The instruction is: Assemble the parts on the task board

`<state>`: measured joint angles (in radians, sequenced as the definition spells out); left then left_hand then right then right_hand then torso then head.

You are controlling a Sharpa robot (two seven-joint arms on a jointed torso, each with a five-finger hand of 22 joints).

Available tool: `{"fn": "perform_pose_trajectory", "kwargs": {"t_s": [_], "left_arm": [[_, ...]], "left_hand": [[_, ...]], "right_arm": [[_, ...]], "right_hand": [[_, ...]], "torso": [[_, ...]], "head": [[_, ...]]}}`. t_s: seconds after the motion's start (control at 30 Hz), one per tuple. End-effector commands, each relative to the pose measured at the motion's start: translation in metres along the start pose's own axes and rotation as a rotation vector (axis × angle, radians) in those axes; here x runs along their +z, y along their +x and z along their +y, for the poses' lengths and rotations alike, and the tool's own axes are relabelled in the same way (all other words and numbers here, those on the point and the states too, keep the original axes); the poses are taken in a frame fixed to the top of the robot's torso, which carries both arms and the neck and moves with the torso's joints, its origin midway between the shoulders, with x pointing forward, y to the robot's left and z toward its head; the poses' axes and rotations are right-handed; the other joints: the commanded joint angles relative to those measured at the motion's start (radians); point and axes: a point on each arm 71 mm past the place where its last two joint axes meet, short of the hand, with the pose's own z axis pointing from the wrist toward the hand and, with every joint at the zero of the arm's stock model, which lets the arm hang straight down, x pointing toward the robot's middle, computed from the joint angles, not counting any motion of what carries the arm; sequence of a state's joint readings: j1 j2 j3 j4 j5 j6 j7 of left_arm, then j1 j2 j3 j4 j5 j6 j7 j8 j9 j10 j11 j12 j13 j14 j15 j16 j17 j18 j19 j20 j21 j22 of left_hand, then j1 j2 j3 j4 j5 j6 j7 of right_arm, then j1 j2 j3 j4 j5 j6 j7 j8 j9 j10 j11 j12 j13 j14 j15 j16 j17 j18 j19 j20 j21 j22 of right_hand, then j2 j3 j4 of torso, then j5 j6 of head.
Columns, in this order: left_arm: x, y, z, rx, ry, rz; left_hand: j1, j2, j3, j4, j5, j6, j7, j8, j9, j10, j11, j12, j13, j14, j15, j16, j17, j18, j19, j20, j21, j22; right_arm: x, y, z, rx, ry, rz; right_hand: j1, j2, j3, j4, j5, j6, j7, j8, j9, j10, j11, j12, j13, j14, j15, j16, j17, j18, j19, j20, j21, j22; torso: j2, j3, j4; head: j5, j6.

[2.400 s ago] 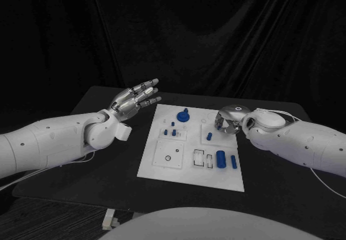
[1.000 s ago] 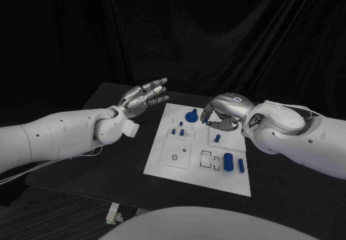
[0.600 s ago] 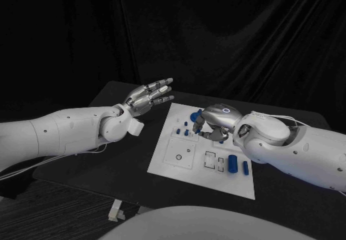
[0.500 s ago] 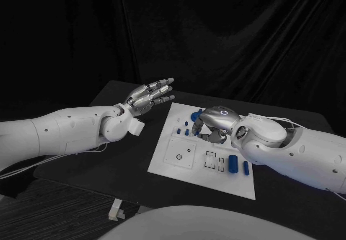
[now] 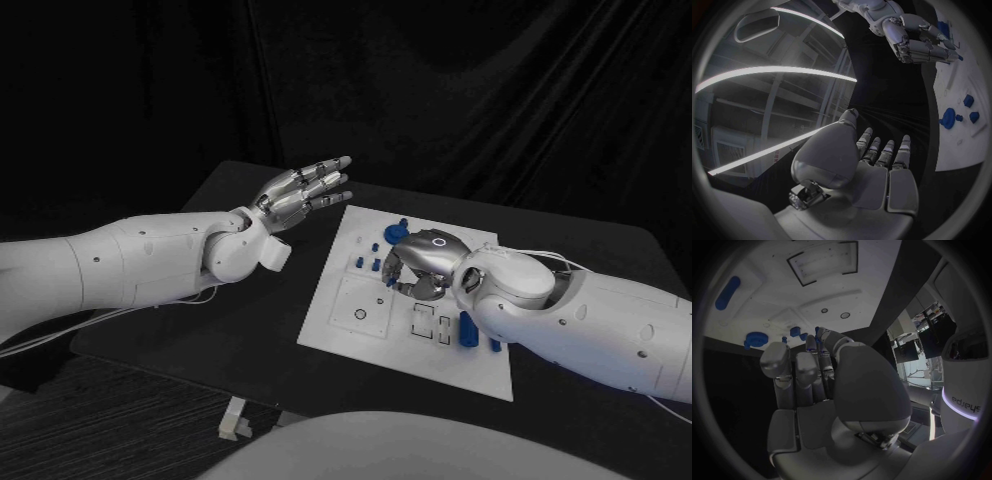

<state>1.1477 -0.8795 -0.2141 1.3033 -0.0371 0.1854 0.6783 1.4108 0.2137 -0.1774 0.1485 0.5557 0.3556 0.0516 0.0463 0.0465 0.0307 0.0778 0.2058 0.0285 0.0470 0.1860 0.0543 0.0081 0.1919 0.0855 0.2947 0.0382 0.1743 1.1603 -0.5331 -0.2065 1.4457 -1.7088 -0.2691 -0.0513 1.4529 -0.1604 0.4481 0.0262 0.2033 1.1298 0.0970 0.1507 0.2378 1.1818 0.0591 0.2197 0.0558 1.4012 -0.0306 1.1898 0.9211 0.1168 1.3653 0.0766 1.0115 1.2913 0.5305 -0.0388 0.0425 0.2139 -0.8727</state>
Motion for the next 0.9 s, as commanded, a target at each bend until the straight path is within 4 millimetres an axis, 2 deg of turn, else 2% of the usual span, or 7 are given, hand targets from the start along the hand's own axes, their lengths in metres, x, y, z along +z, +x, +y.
{"fn": "perform_pose_trajectory", "kwargs": {"t_s": [0.03,0.47,0.53,0.67,0.9], "left_arm": [[0.000,0.001,-0.005,-0.003,0.083,0.007],[0.001,0.003,-0.005,-0.006,0.082,0.011],[0.001,0.003,-0.005,-0.006,0.081,0.011],[0.001,0.002,-0.005,-0.006,0.078,0.011],[0.000,0.002,-0.005,-0.006,0.077,0.011]], "left_hand": [[0.009,-0.002,0.029,-0.020,0.013,0.013,0.003,-0.001,-0.003,-0.002,0.009,0.016,0.003,0.005,0.006,0.014,0.014,-0.055,0.013,0.001,0.009,0.011],[0.008,-0.001,0.030,-0.021,0.014,0.016,0.006,0.000,-0.003,-0.002,0.008,0.016,0.003,0.005,0.006,0.014,0.014,-0.056,0.014,0.001,0.009,0.011],[0.006,0.000,0.033,-0.022,0.014,0.023,0.017,0.001,-0.002,-0.001,0.004,0.017,0.003,0.005,0.007,0.016,0.014,-0.060,0.016,0.001,0.009,0.010],[0.006,0.000,0.034,-0.022,0.014,0.026,0.020,0.002,-0.002,-0.001,0.002,0.017,0.003,0.005,0.007,0.016,0.014,-0.061,0.017,0.001,0.009,0.010],[0.005,0.000,0.034,-0.023,0.014,0.029,0.021,0.002,-0.001,-0.001,0.001,0.017,0.003,0.006,0.007,0.017,0.014,-0.062,0.017,0.001,0.009,0.010]], "right_arm": [[0.001,0.004,-0.001,-0.010,0.029,0.017],[0.010,0.011,0.003,-0.005,0.031,0.024],[0.012,0.012,0.004,-0.005,0.031,0.027],[0.014,0.014,0.005,-0.005,0.033,0.039],[0.015,0.019,0.008,0.001,0.032,0.050]], "right_hand": [[0.029,0.015,0.004,0.005,-0.002,0.033,0.011,-0.002,0.009,0.052,-0.015,-0.006,0.017,0.009,-0.001,0.013,0.018,-0.015,0.008,-0.003,0.016,0.145],[0.029,0.016,0.004,0.005,-0.001,0.034,0.011,-0.002,0.009,0.054,-0.016,-0.006,0.017,0.009,-0.001,0.011,0.015,-0.013,0.005,-0.003,0.006,0.142],[0.029,0.016,0.004,0.005,-0.001,0.034,0.011,-0.002,0.009,0.054,-0.016,-0.006,0.017,0.009,-0.001,0.011,0.015,-0.013,0.005,-0.003,0.006,0.142],[0.030,0.017,0.003,0.005,0.001,0.034,0.010,-0.003,0.009,0.055,-0.016,-0.006,0.017,0.008,-0.002,0.010,0.013,-0.013,0.005,-0.003,0.007,0.142],[0.030,0.017,0.003,0.005,0.002,0.034,0.010,-0.003,0.008,0.056,-0.016,-0.007,0.018,0.008,-0.002,0.009,0.011,-0.012,0.004,-0.003,0.004,0.142]], "torso": [[0.000,-0.0007,0.0007],[0.000,-0.0016,0.0024],[0.000,-0.0017,0.0018],[-0.001,-0.0004,0.0003],[0.000,-0.0001,0.0003]], "head": [[-0.004,0.000],[-0.008,0.000],[-0.007,0.000],[-0.003,0.000],[-0.001,0.000]]}}
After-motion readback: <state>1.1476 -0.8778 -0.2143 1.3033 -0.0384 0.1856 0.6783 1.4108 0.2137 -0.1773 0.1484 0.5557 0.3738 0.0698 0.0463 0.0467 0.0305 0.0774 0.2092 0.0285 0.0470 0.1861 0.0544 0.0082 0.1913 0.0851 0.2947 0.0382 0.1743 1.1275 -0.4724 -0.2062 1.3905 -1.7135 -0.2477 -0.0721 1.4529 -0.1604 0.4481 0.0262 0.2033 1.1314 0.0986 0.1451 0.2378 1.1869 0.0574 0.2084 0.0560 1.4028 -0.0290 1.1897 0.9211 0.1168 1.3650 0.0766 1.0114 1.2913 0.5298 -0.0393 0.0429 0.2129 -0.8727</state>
